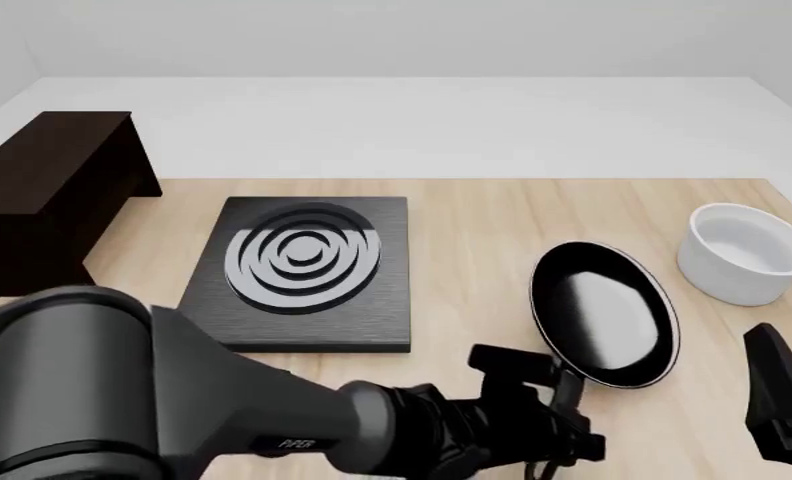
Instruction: Put the frying pan on top of the cabinet.
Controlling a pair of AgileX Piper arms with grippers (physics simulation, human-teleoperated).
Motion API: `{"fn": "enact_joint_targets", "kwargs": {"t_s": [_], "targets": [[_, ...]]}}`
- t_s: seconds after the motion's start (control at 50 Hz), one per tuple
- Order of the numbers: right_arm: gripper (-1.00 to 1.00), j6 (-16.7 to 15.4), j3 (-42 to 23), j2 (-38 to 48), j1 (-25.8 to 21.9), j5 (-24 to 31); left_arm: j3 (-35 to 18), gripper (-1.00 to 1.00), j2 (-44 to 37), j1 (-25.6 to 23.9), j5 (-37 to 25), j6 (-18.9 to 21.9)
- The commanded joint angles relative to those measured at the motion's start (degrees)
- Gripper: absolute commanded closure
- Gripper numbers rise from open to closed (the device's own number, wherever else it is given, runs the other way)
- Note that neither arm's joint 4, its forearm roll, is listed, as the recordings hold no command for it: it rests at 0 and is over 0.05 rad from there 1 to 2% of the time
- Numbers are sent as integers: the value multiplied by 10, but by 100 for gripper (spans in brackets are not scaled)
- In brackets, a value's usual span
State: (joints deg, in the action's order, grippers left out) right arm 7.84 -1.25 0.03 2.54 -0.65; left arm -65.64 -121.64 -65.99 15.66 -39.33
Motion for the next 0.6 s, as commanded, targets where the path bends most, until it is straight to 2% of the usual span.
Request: {"fn": "enact_joint_targets", "kwargs": {"t_s": [0.02,0.6], "targets": [[-100,-1,0,0,-1,0,14,100,14,13,11,15],[-100,-9,-2,0,-3,3,104,100,100,53,58,19]]}}
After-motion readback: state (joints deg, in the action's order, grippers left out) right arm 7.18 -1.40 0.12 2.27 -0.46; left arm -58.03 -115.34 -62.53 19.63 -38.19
